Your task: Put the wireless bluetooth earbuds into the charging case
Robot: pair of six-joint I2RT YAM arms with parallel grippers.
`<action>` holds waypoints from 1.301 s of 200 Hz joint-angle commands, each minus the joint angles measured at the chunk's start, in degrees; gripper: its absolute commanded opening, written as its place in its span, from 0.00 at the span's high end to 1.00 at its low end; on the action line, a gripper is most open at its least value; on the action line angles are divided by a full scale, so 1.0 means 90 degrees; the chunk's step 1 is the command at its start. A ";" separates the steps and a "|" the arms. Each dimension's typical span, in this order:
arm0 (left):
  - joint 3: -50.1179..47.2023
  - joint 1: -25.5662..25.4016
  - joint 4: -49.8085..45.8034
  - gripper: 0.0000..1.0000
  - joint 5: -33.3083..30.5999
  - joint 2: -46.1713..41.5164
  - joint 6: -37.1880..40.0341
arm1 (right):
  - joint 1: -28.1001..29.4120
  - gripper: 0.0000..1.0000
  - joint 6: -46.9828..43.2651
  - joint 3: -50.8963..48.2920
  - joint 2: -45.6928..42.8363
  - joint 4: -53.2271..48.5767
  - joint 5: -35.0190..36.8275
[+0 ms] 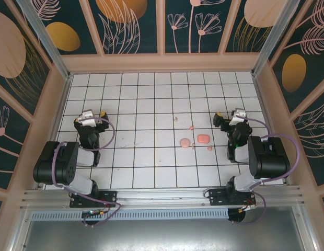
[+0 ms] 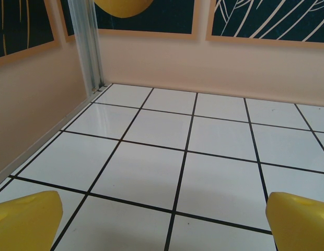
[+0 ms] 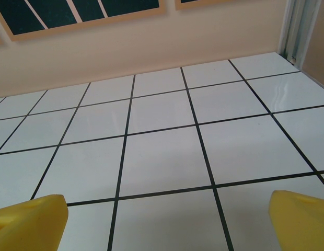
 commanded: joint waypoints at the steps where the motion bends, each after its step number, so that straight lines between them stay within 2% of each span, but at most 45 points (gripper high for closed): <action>1: 0.0091 0.0051 0.0076 0.01 0.0082 -0.0060 -0.0040 | 0.0002 0.01 -0.0080 0.0066 -0.0017 0.0123 0.0003; 109: 0.0067 0.0051 0.0120 0.01 0.0079 -0.0086 -0.0024 | 0.0004 0.01 -0.0086 0.0075 -0.0015 0.0102 -0.0007; 126: 0.0311 0.0051 -0.0607 0.01 0.0106 -0.0400 -0.0019 | 0.0018 0.01 -0.0050 0.0133 -0.0096 -0.0021 0.0113; 135: 0.0521 0.0051 -0.1154 0.05 0.0141 -0.0594 0.0021 | 0.0025 0.01 -0.0027 0.0225 -0.0339 -0.0353 0.0188; 159: 0.0944 -0.0002 -0.2338 0.10 0.0157 -0.1172 -0.0052 | -0.0011 0.01 0.0345 0.1163 -0.1131 -0.2818 0.0260; 181: 0.1307 -0.0090 -0.3360 0.16 0.0529 -0.1702 -0.0798 | 0.0044 0.01 0.0650 0.2233 -0.1627 -0.5274 0.0071; 204: 0.1842 -0.0773 -0.4341 0.18 0.0674 -0.1947 -0.1030 | 0.0211 0.01 0.1268 0.3448 -0.1987 -0.7776 0.0187; 217: 0.2263 -0.1259 -0.5131 0.18 0.0647 -0.1851 -0.1048 | 0.0447 0.01 0.1522 0.4042 -0.2139 -0.9024 0.0301; 235: 0.2662 -0.1652 -0.5917 0.21 0.1068 -0.1630 -0.1219 | 0.0914 0.01 0.1904 0.4586 -0.2233 -1.0526 0.0559; 260: 0.2878 -0.2064 -0.6489 0.22 0.1407 -0.1431 -0.1393 | 0.1792 0.01 0.2333 0.4820 -0.2197 -1.1891 0.0755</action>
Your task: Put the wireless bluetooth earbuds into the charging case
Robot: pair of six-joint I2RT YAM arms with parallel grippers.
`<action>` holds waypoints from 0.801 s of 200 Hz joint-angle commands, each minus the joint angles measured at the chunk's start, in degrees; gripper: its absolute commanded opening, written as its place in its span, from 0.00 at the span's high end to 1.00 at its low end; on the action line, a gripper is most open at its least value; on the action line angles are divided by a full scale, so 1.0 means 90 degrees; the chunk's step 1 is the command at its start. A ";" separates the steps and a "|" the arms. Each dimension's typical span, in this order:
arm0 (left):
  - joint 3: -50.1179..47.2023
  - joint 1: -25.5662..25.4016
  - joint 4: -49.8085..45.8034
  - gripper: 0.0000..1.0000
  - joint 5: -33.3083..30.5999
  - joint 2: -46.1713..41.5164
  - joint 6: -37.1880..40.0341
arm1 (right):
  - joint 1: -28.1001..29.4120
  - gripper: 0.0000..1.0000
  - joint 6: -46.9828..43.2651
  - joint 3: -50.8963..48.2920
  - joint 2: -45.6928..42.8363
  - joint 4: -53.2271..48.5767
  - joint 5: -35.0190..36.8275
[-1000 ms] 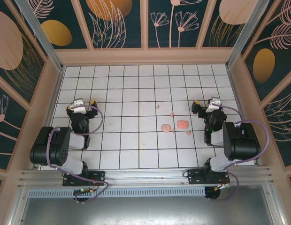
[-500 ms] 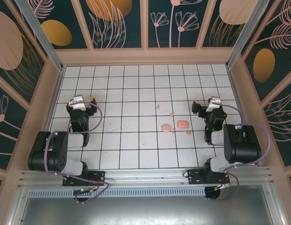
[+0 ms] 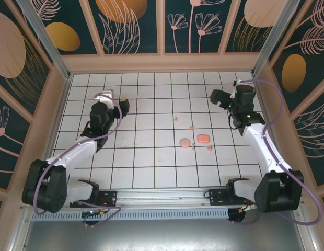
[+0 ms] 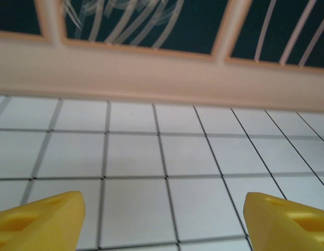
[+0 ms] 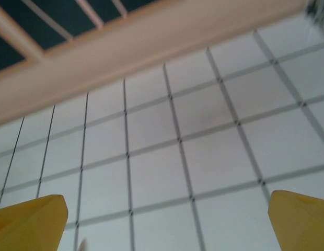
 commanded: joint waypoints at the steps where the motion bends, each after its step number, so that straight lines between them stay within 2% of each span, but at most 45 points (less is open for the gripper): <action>1: 0.0232 -0.0257 -0.1318 0.22 0.0477 0.0204 -0.0363 | 0.0684 0.01 0.0703 0.0176 0.0030 -0.2630 0.0320; 29: 0.0327 -0.0354 -0.1740 0.23 0.0733 0.0336 -0.0500 | 0.1397 0.01 0.0920 -0.0055 0.0227 -0.3239 0.0349; 38: 0.0285 -0.0368 -0.1774 0.23 0.0743 0.0313 -0.0512 | 0.1471 0.05 0.0841 -0.0197 0.0308 -0.3236 0.0233; 61: 0.0175 -0.0366 -0.1795 0.22 0.0537 0.0183 -0.0587 | 0.1478 0.15 0.0667 -0.0355 0.0700 -0.3191 0.0000; 112: 0.0103 -0.0375 -0.1695 0.22 0.0408 0.0246 -0.0647 | 0.1458 0.16 0.0307 -0.0206 0.1702 -0.2873 -0.0133; 160: 0.0105 -0.0368 -0.1675 0.23 0.0389 0.0414 -0.0686 | 0.1465 0.18 0.0189 0.0158 0.2492 -0.2999 0.0125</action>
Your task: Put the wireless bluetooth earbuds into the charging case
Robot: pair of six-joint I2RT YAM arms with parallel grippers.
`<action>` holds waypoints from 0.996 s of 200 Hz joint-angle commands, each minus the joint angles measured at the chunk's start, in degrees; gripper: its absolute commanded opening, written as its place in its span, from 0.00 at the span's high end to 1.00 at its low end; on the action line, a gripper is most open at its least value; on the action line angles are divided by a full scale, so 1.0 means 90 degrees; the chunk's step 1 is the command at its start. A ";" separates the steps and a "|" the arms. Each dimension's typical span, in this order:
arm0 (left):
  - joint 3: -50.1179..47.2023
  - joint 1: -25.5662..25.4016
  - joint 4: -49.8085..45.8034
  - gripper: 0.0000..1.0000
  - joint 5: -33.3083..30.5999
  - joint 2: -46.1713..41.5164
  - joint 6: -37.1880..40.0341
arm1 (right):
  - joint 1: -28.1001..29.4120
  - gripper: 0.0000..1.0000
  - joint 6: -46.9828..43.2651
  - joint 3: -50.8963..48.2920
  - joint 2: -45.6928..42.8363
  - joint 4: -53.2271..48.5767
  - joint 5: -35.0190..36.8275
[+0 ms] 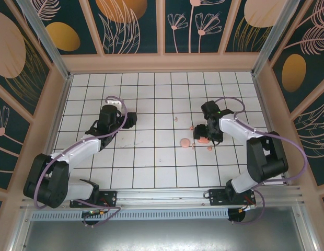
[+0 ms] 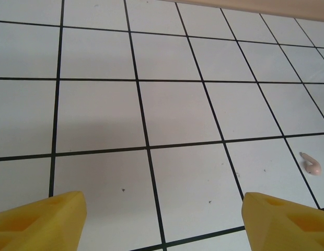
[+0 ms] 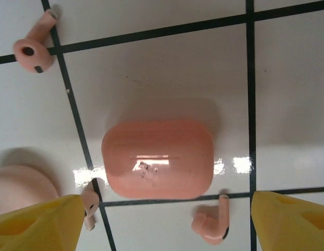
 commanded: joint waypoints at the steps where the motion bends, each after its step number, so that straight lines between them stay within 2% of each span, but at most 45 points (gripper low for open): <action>1: -0.0022 -0.0029 -0.0042 0.23 -0.0109 0.0101 -0.0141 | 0.0007 0.18 -0.0172 0.0254 0.0251 -0.0124 0.0137; 107: 0.0046 -0.0029 -0.0080 0.23 -0.0119 0.0314 -0.0051 | 0.0003 0.28 -0.0304 0.0645 0.1201 0.0005 0.0039; 151: 0.0077 -0.0029 -0.0121 0.24 -0.0136 0.0349 -0.0027 | 0.0008 0.38 -0.0275 0.0601 0.1253 0.0014 0.0022; 199: 0.0032 -0.0033 0.0006 0.25 -0.0048 0.0202 0.0020 | 0.0006 0.43 -0.0089 0.0343 0.0908 0.0251 0.0127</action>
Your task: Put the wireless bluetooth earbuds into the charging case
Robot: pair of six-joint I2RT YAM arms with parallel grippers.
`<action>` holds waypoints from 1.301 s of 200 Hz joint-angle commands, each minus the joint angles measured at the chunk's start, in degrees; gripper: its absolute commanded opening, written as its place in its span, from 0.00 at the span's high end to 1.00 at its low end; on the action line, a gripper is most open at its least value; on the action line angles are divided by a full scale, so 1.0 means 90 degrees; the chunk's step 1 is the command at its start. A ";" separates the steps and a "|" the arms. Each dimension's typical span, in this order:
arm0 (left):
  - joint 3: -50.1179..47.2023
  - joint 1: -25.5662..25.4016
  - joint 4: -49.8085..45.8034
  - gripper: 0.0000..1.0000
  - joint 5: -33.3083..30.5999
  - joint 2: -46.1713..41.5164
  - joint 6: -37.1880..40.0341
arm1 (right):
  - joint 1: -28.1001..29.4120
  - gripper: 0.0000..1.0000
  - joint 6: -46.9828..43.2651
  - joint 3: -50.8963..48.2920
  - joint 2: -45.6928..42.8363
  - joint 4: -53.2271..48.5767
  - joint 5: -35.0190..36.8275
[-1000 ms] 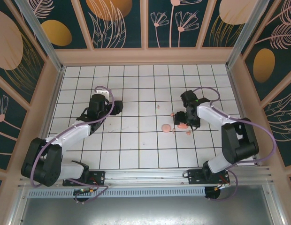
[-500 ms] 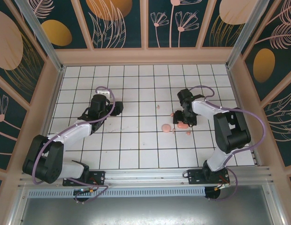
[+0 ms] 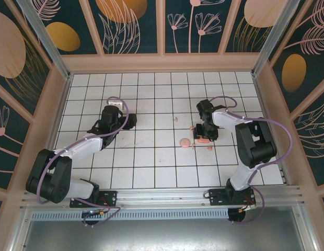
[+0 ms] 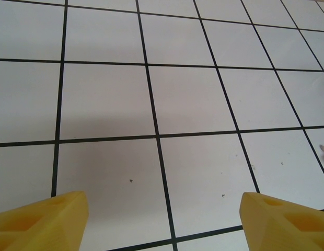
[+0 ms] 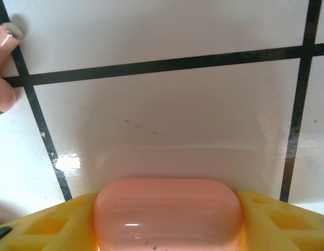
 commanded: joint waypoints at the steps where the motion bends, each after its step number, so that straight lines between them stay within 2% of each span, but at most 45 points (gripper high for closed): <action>1: 0.0037 -0.0031 0.0013 0.25 0.0072 -0.0098 0.0071 | 0.0007 0.43 0.0180 -0.0180 -0.0280 0.0180 0.0116; 30: -0.0034 -0.0038 0.0315 0.27 0.0368 -0.0293 0.0162 | 0.0008 0.44 0.0490 -0.0449 -0.0882 0.0558 0.0121; 60: -0.0232 -0.0057 0.0890 0.29 0.1028 -0.0560 0.0354 | 0.0018 0.45 0.0948 -0.0824 -0.1743 0.1227 -0.0036; 108: -0.0472 -0.0285 0.1943 0.33 0.1817 -0.0959 0.0661 | 0.0124 0.47 0.1861 -0.1680 -0.3167 0.2989 -0.0688; 139: -0.0792 -0.0464 0.2794 0.35 0.2218 -0.1201 0.0705 | 0.0405 0.47 0.2335 -0.2070 -0.3722 0.4111 -0.1034; 172: -0.1114 -0.0580 0.3588 0.36 0.2688 -0.1394 0.0735 | 0.0675 0.47 0.2976 -0.2367 -0.3910 0.5416 -0.1423; 202: -0.1112 -0.0696 0.3921 0.36 0.3096 -0.1368 0.0648 | 0.0966 0.47 0.3555 -0.2432 -0.3686 0.6615 -0.1751; 260: -0.0784 -0.1251 0.4007 0.36 0.3223 -0.0969 0.0807 | 0.1587 0.48 0.3891 -0.1913 -0.3113 0.7297 -0.1884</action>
